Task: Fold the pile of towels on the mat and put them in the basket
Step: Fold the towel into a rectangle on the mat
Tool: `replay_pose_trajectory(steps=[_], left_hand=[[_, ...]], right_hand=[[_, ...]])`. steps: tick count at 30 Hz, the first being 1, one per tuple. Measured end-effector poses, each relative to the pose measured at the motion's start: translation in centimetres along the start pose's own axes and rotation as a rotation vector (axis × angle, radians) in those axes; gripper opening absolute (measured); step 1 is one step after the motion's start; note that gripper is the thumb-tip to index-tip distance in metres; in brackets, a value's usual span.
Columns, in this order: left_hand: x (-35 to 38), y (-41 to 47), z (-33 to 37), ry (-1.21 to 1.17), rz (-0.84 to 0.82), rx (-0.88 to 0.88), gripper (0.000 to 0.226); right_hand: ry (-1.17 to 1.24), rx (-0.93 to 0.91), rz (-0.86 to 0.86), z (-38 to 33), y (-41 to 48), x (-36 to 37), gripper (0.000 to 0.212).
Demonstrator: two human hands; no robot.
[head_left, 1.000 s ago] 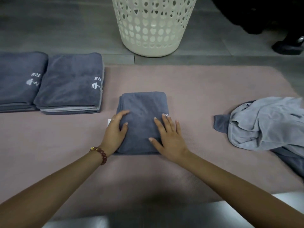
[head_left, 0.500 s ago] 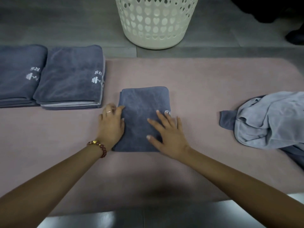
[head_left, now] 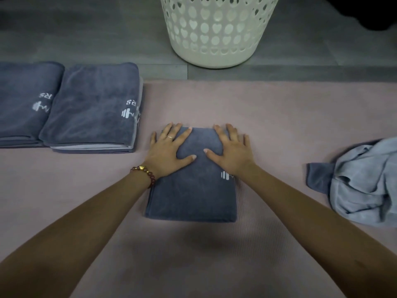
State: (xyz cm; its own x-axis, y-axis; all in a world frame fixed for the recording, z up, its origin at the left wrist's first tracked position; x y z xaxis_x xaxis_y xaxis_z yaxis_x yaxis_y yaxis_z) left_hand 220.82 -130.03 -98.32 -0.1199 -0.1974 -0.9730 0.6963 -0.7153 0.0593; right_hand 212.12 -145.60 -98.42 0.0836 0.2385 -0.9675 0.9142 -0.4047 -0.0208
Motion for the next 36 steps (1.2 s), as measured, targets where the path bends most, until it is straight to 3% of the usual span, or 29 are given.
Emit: replay_pose_trajectory(steps=[5,10,13,19,23,27,33,36], left_hand=[[-0.4,-0.9,0.7,0.082,-0.03,0.013,0.089],[-0.7,-8.8,2.6,-0.151,0.038,0.055,0.073],[-0.4,-12.7,1.2,-0.215,0.041,-0.103,0.072],[-1.7,-12.6,0.9,-0.565,0.104,-0.364,0.069],[-2.0,-11.4,-0.1,-0.67,0.089,-0.469,0.071],[-2.1,-10.9,0.4,-0.913,0.04,-0.472,0.057],[-7.8,-7.0,1.0,-0.809,0.282,-0.209,0.068],[-11.0,-3.7,-0.1,-0.748,0.41,-0.22,0.069]], right_hand=[[0.062,0.029,0.009,-0.9,-2.0,-0.5,0.084],[0.212,-0.046,0.02,-2.8,-10.1,-0.3,0.087],[0.276,0.04,-0.047,-2.4,-12.7,0.1,0.078],[0.84,0.292,-0.002,-0.8,-9.5,-2.2,0.052],[1.148,0.457,-0.124,-1.2,-8.2,-2.9,0.048],[1.127,0.351,-0.245,-3.0,-8.2,-2.9,0.051],[1.137,0.165,0.055,-3.3,-5.7,-8.0,0.061],[1.201,0.15,0.083,-3.3,-1.3,-9.6,0.061]])
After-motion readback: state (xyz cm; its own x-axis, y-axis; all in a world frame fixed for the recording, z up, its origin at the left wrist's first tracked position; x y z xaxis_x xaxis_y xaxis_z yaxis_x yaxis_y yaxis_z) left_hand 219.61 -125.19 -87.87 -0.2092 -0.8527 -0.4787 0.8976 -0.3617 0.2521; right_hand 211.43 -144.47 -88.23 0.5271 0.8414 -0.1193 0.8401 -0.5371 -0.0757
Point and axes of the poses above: each hand's wrist, its own y-axis towards the middle knuckle, its own x-axis out of the palm, z = x × y, the point moved 8 cm from there along y, towards the middle knuckle, and after that the axes turned 9 degrees about z, right-handed, at the moved point
